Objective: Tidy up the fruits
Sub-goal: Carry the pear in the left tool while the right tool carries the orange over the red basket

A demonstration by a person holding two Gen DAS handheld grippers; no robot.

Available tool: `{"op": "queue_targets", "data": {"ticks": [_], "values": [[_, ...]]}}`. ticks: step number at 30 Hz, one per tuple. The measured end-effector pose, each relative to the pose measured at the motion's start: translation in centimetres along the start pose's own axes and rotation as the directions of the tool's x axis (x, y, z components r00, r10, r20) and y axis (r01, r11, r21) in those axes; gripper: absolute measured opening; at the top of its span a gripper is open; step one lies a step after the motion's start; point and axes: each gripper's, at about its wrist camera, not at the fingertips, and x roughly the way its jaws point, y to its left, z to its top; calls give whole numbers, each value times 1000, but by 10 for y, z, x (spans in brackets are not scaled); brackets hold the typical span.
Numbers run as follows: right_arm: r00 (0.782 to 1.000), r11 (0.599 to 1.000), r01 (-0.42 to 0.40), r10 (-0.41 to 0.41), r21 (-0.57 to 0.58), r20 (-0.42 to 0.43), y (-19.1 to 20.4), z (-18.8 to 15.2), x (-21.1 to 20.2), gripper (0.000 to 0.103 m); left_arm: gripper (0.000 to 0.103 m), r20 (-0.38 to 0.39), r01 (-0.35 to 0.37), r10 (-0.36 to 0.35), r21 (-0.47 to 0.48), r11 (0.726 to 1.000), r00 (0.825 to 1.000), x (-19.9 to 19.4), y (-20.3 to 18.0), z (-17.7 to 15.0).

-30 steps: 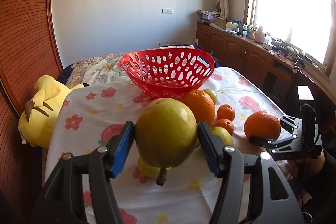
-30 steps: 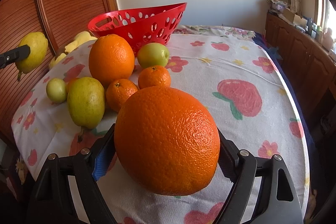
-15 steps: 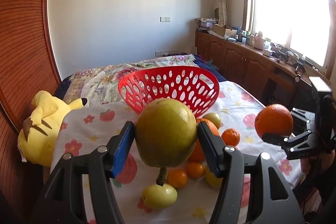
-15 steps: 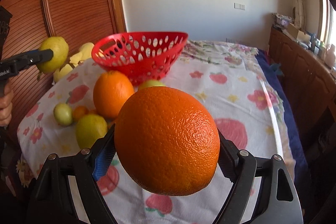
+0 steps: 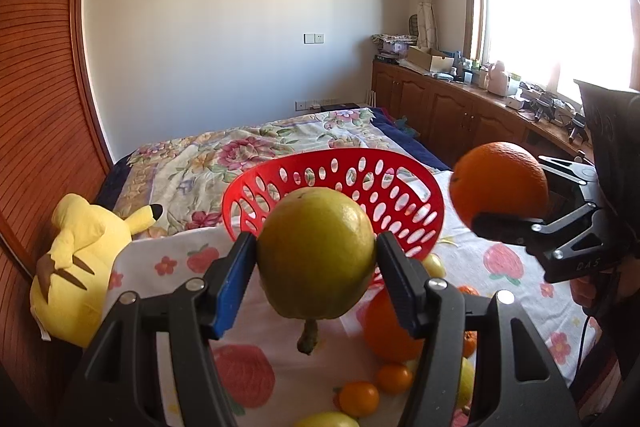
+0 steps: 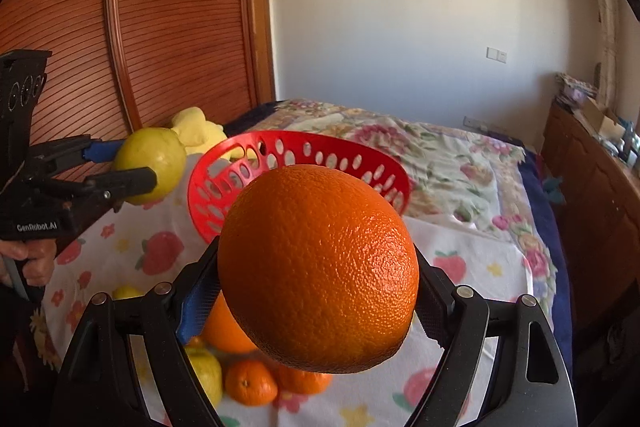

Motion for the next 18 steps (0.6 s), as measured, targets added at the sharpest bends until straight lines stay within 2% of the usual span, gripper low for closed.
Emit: {"op": "queue_targets", "data": {"ticks": [9, 18], "values": [[999, 999, -41, 40, -36, -31, 7, 20, 36, 86, 61, -21, -7, 7, -8, 1000, 1000, 25, 9, 8], [990, 994, -68, 56, -88, -128, 12, 38, 84, 86, 61, -35, -35, 34, -39, 999, 999, 41, 26, 10]]}}
